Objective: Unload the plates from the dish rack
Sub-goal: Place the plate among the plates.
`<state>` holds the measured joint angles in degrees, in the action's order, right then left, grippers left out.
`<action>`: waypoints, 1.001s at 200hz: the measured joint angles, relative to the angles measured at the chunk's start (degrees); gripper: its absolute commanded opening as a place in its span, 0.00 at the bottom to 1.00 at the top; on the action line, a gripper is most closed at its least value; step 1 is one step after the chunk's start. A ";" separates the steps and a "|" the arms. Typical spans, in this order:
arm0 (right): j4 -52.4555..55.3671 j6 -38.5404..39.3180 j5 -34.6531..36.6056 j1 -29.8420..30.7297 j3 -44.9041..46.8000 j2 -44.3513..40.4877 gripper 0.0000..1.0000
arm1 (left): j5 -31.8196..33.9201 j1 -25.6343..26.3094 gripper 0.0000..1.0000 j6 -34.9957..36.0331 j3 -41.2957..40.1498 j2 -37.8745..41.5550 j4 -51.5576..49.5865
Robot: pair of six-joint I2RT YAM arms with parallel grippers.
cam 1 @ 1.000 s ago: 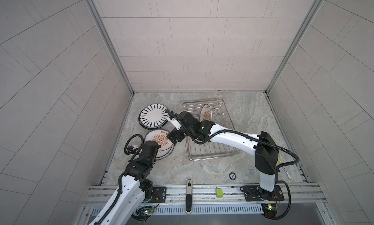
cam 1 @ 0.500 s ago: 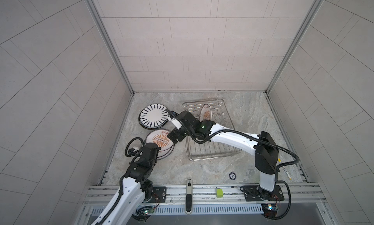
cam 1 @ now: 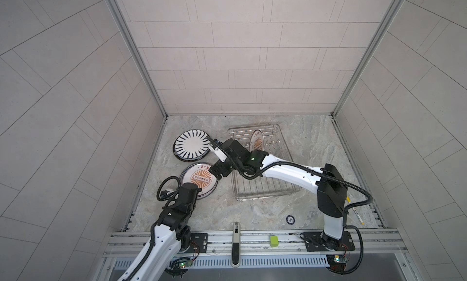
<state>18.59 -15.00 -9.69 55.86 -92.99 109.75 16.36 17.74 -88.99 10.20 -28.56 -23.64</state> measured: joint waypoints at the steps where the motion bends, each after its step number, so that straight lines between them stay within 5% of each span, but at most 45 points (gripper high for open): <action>1: 0.02 0.00 0.02 0.00 0.00 0.00 0.96 | 0.02 0.00 0.42 0.00 0.02 0.00 0.02; 87: 2.71 0.00 -1.60 0.00 -4.17 4.24 0.99 | 2.14 0.00 0.54 -0.02 0.04 -0.94 1.88; 200: 3.76 0.00 -1.68 0.00 -4.57 4.92 0.99 | 5.38 0.00 0.47 0.50 0.90 1.57 -2.95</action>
<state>22.35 -15.00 -11.38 55.86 -97.56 114.67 21.74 17.74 -88.49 11.09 -26.98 -26.59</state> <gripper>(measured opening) 0.993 0.475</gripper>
